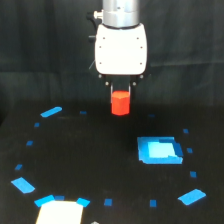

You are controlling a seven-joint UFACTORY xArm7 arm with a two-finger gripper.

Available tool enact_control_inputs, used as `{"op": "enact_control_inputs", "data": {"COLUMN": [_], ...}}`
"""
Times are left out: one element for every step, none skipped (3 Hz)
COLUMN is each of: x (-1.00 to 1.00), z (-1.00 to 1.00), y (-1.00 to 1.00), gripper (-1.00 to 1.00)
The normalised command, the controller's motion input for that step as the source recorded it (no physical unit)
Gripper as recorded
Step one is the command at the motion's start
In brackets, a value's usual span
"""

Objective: Pick up the red object from the table

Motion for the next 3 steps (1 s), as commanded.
{"op": "enact_control_inputs", "data": {"x": [-0.40, -0.44, 0.53], "z": [-0.76, -0.37, 0.76], "y": [0.06, 0.16, 0.52], "gripper": [-1.00, -1.00, -1.00]}}
